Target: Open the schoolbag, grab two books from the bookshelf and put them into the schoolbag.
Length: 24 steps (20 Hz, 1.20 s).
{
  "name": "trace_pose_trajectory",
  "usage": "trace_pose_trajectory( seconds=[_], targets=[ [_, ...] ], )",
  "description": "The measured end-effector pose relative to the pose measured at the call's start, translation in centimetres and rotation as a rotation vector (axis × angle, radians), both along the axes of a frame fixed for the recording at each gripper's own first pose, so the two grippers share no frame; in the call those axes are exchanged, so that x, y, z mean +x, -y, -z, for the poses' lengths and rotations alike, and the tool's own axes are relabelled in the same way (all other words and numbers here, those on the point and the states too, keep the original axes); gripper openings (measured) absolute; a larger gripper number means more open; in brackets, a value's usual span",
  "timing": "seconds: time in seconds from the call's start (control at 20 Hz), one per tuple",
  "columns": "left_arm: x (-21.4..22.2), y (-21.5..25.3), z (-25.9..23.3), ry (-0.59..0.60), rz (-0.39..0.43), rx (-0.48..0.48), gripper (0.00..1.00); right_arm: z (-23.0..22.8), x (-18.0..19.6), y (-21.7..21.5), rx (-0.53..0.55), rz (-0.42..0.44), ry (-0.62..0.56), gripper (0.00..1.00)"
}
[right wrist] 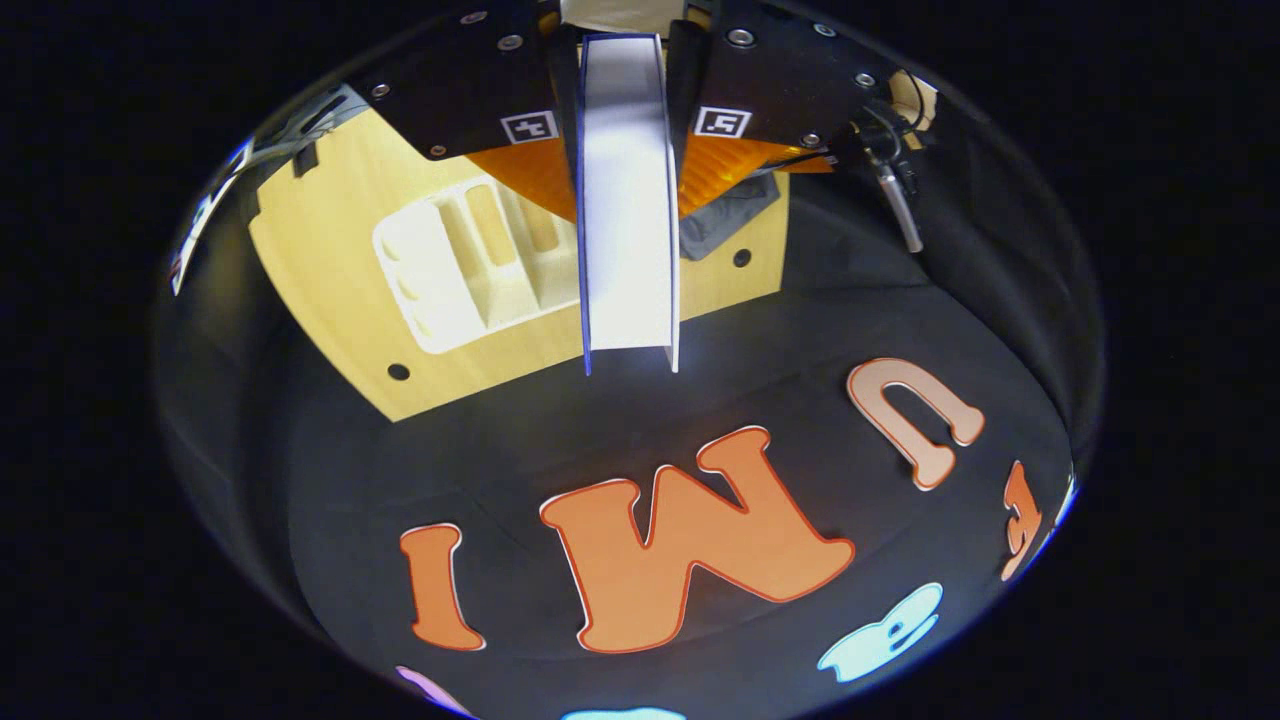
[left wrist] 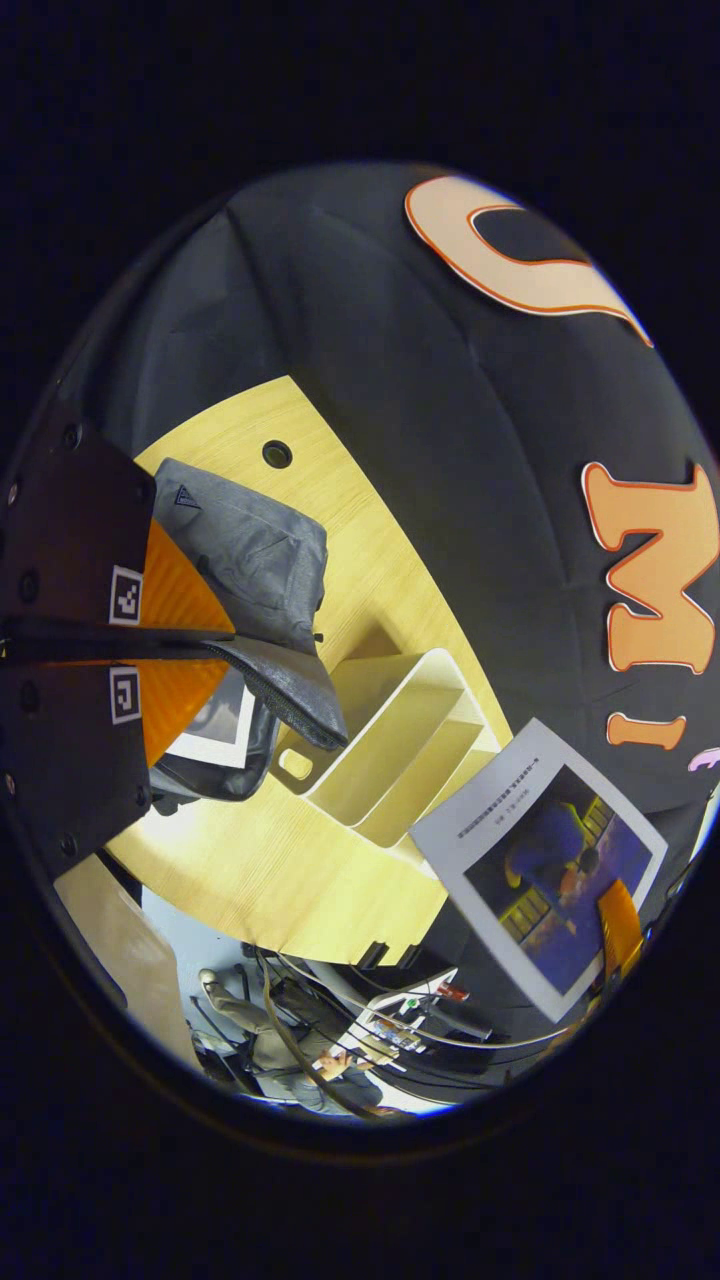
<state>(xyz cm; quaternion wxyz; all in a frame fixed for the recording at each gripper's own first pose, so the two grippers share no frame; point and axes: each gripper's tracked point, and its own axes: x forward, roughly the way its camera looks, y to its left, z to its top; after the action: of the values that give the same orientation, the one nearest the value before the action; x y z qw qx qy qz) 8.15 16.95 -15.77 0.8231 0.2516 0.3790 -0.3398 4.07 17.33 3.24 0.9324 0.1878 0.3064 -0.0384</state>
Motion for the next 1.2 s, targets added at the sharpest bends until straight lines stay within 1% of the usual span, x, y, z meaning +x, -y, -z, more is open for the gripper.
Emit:
trace_pose_trajectory(
  seconds=[0.15,0.25,0.4,0.5,0.6,0.75,0.85,0.9,0.95,1.05,1.2],
  targets=[
    [0.4,-0.2,0.0,0.002,0.021,0.02,0.01,2.5,-2.8,-1.7,0.135,0.024,0.01,0.35],
    [0.6,-0.1,-0.1,0.004,0.042,0.037,0.01,4.9,-4.5,-2.4,0.232,0.048,-0.009,0.35],
    [1.7,-0.2,-0.5,0.083,0.105,0.129,0.01,8.2,-6.4,-3.7,0.35,0.072,-0.02,0.35],
    [1.0,0.3,0.0,0.082,0.139,0.154,0.01,10.2,-7.3,-4.9,0.442,0.08,-0.008,0.35],
    [0.5,0.7,-0.5,0.064,0.15,0.155,0.01,12.4,-7.1,-5.7,0.52,0.096,0.007,0.35],
    [0.8,0.5,-0.8,0.071,0.158,0.177,0.01,16.8,-7.4,-6.7,0.628,0.134,0.0,0.35],
    [0.7,0.4,-1.0,0.067,0.16,0.185,0.01,19.3,-6.8,-7.5,0.704,0.149,0.0,0.35],
    [0.8,0.5,-1.2,0.07,0.157,0.189,0.06,20.3,-6.3,-7.9,0.737,0.162,0.009,0.35],
    [1.0,0.5,-1.3,0.075,0.156,0.191,0.01,21.4,-5.7,-8.1,0.761,0.174,0.013,0.35],
    [0.8,0.8,-1.5,0.081,0.175,0.194,0.01,23.8,-4.3,-9.8,0.792,0.184,-0.008,0.35],
    [0.4,1.4,-2.3,0.099,0.2,0.2,0.01,26.9,-2.1,-12.4,0.793,0.166,-0.064,0.35]
  ],
)
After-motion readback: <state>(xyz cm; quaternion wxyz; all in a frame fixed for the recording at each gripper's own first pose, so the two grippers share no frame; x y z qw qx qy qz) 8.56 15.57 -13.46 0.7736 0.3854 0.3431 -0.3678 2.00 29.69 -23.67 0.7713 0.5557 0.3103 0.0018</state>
